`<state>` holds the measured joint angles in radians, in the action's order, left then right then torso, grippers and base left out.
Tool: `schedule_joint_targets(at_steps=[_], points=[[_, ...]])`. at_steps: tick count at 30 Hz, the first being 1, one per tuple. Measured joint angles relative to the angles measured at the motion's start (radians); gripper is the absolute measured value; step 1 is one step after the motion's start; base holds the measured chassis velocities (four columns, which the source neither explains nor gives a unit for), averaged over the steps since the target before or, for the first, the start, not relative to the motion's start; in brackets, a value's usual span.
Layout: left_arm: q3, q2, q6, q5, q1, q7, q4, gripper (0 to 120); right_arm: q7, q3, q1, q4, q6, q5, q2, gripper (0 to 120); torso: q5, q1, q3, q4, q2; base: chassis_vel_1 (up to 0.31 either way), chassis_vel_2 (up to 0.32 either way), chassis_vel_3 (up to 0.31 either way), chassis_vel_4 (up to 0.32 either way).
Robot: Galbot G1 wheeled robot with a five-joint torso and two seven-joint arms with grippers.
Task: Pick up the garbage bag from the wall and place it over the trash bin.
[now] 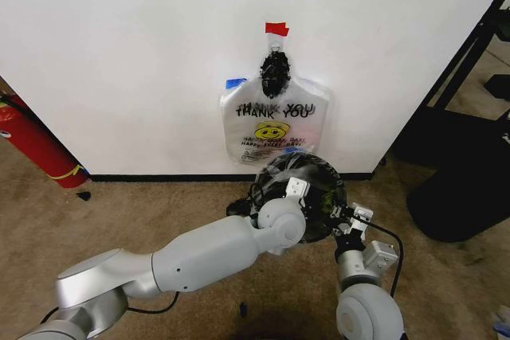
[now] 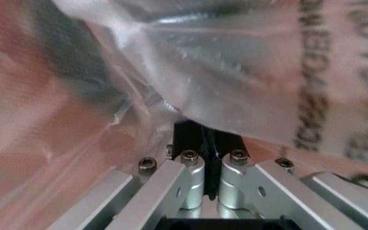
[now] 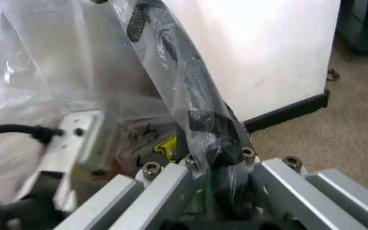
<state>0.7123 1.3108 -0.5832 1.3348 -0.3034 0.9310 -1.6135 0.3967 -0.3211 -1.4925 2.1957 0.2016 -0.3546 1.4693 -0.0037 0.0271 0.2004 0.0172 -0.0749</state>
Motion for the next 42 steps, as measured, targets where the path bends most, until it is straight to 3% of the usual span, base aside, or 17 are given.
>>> schedule_joint_targets(at_steps=[9,25,31,42], points=[[0.006,0.034,0.015,-0.030,0.005,-0.021,0.063,0,-0.006,0.007,-0.022,0.029,0.006,-0.020,-0.005,0,0.0000,0.000,0.000,0.0000,0.000,0.000,0.000,0.000,0.000],[0.011,0.039,0.027,-0.053,0.000,-0.036,0.097,0,-0.002,0.010,-0.042,0.068,0.030,-0.085,-0.017,0,-0.0001,0.000,0.000,0.0001,0.000,0.000,0.000,0.000,0.000],[0.013,0.019,0.031,-0.050,-0.006,-0.036,0.045,0,0.015,-0.001,-0.028,0.053,0.040,-0.118,-0.020,0,-0.0001,0.000,0.000,0.0000,0.000,0.000,0.000,0.000,0.000],[0.039,-0.025,0.054,-0.042,-0.010,-0.052,-0.116,0,0.106,-0.040,0.041,-0.006,0.101,-0.312,-0.002,0,-0.0001,0.000,0.000,-0.0001,0.000,0.000,0.000,0.000,0.000]])
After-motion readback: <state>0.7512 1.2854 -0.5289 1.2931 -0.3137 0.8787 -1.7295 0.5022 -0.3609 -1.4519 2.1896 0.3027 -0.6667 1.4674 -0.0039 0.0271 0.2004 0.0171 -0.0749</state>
